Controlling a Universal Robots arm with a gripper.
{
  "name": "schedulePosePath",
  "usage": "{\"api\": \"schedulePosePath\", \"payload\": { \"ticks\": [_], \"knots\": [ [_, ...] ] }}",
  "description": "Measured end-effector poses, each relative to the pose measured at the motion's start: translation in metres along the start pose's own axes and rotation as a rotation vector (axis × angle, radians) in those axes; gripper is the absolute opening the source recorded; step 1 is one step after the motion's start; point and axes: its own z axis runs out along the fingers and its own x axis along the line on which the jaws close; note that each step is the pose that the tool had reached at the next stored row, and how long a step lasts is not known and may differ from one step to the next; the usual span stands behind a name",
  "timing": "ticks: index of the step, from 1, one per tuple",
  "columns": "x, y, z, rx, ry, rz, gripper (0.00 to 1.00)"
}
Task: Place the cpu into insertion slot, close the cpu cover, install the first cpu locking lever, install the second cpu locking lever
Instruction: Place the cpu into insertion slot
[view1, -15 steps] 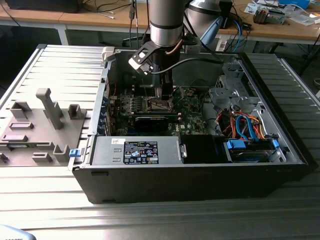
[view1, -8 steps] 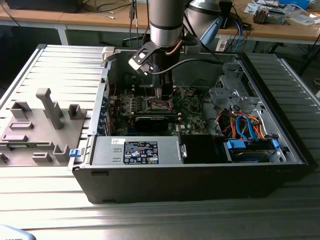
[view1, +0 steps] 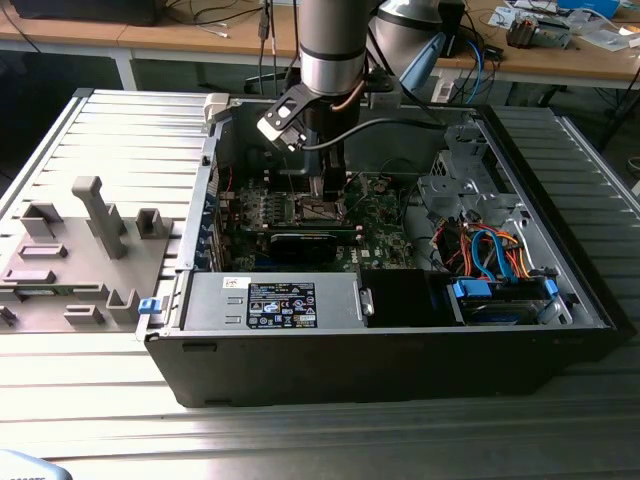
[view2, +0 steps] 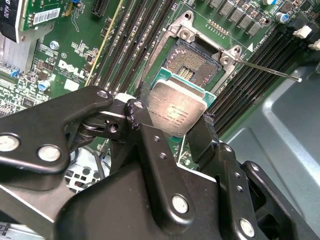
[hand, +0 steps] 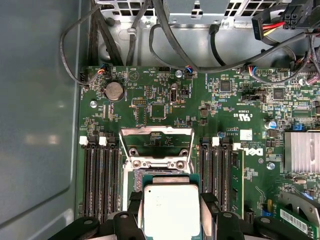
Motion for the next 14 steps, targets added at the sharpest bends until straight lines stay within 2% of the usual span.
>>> {"api": "schedulePosePath", "payload": {
  "ticks": [14],
  "knots": [
    [0.0,-0.0002,0.0022,0.0,0.0,0.0,0.55]
  ]
}}
